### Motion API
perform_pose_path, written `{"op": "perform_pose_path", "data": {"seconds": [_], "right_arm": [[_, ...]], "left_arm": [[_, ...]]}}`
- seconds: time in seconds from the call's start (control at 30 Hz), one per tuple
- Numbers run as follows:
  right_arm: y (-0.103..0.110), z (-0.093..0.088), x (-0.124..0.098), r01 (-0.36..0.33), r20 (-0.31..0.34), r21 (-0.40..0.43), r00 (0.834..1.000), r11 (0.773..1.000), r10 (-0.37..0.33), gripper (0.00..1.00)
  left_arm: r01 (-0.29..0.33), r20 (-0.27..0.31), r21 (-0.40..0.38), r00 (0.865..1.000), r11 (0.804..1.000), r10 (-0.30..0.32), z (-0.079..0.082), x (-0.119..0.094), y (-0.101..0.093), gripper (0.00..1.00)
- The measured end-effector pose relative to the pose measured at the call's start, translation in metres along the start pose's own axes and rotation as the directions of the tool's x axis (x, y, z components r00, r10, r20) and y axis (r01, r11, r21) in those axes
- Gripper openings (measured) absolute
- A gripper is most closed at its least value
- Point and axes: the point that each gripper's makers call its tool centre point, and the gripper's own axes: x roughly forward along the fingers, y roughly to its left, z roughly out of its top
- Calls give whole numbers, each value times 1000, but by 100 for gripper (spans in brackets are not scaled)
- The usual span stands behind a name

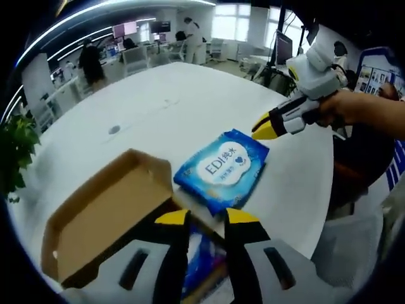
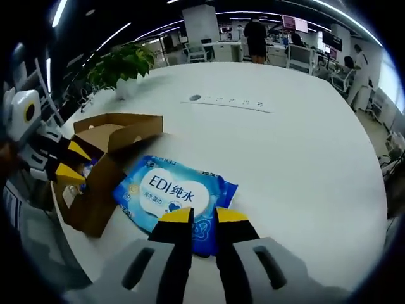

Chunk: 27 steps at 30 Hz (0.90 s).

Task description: Operate the shoe box by opening the lid, removing the specified soft item, and placing it in the target area until the item is outside and the box remains undamaged.

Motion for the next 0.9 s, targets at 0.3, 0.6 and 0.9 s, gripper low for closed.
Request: {"op": "perform_pose_path", "data": {"seconds": [0.3, 0.6, 0.9], "right_arm": [[31, 11, -11, -58, 11, -82, 998, 995, 59, 15], [69, 24, -15, -127, 12, -159, 991, 979, 130, 18], [100, 29, -14, -185, 6, -224, 982, 957, 191, 20]], "left_arm": [[-33, 3, -3, 999, 999, 33, -17, -21, 18, 23], [-63, -5, -29, 998, 998, 62, -38, -31, 33, 23], [-86, -1, -58, 996, 995, 86, -55, -27, 43, 23]]}}
